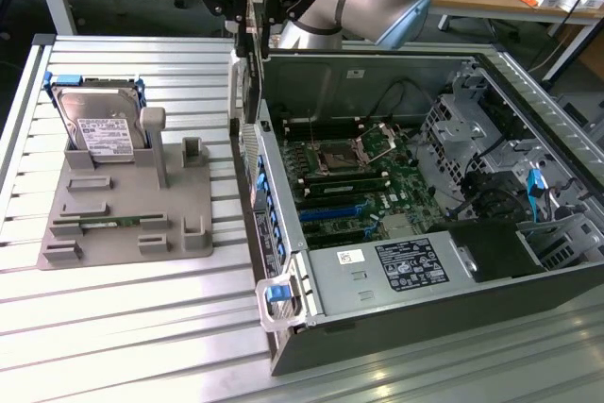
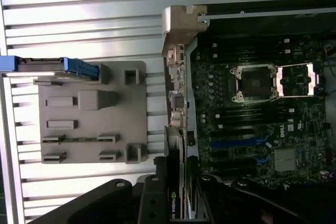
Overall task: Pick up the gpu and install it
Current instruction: 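Pick up the gpu and move the gpu toward the slot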
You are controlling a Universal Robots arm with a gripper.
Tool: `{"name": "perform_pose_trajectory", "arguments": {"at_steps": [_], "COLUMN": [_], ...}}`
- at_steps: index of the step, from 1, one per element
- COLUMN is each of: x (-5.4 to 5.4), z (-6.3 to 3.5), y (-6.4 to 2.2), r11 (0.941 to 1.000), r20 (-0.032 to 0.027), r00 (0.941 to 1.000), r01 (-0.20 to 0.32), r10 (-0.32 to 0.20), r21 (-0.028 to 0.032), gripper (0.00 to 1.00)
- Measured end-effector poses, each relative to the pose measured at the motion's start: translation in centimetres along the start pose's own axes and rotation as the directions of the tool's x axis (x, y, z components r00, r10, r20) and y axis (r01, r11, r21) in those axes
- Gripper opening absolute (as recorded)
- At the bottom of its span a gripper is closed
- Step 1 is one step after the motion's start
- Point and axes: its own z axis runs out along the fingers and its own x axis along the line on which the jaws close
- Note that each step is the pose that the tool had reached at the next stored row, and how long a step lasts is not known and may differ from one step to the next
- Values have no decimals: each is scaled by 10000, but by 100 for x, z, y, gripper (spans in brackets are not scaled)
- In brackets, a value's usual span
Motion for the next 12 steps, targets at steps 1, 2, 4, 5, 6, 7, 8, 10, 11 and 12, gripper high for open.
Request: {"name": "perform_pose_trajectory", "arguments": {"at_steps": [1, 2, 4, 5, 6, 7, 8, 10, 11, 12], "x": [-25, -42, -63, -80, -110, -132, -143, -183, -199, -215], "z": [1, 1, 2, 2, 3, 4, 4, 5, 6, 6], "y": [2, 3, 5, 6, 8, 10, 11, 14, 15, 16], "r11": [10000, 10000, 10000, 10000, 10000, 10000, 10000, 10000, 10000, 10000], "r20": [0, 0, 0, 1, 0, 0, 1, 0, 0, 0], "r00": [10000, 10000, 10000, 10000, 10000, 10000, 10000, 10000, 10000, 10000], "r01": [0, 0, 0, 1, 1, 0, 0, 0, 0, 0], "r10": [0, 0, 0, -1, -1, 0, 0, 0, 0, 0], "r21": [0, 0, 0, 0, 0, 0, 0, 0, 0, 0], "gripper": [26, 26, 26, 26, 26, 26, 26, 26, 26, 26]}}
